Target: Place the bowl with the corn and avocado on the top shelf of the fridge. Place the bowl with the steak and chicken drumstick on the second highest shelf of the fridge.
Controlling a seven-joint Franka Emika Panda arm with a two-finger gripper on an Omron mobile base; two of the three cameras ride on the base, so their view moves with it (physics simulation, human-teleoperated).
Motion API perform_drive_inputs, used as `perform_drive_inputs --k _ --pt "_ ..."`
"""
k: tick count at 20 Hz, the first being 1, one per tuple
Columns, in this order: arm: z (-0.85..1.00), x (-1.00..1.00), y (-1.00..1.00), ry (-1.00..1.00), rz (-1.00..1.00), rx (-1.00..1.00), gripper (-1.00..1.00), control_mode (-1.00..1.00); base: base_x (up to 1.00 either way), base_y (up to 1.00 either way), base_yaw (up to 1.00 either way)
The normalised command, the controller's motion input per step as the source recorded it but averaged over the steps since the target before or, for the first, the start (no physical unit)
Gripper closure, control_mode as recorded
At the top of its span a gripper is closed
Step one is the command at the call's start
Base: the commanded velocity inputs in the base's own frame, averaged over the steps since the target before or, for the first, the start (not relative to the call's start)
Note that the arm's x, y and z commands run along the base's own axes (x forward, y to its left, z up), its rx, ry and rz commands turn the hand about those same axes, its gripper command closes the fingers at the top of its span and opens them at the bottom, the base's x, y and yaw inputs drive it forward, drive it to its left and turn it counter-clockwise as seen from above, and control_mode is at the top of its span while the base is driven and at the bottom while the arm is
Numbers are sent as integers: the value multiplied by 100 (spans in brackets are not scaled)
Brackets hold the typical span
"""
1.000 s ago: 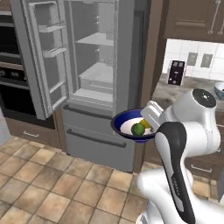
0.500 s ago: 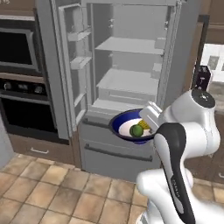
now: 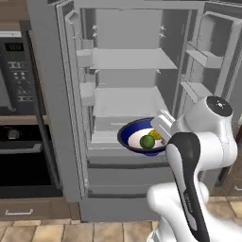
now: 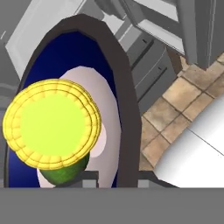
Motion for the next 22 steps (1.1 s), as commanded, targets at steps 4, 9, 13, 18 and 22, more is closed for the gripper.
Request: perform_drive_inputs --k 4,9,13,18,22 --pt "0 0 0 0 0 0 100 100 60 16 -27" --pt "0 0 0 0 0 0 100 100 50 0 -27" --pt "0 0 0 0 0 0 100 100 56 29 -26" --pt "0 0 0 0 0 0 100 100 69 39 -23" --pt "12 28 0 -8 -11 0 100 -100 19 3 -5"
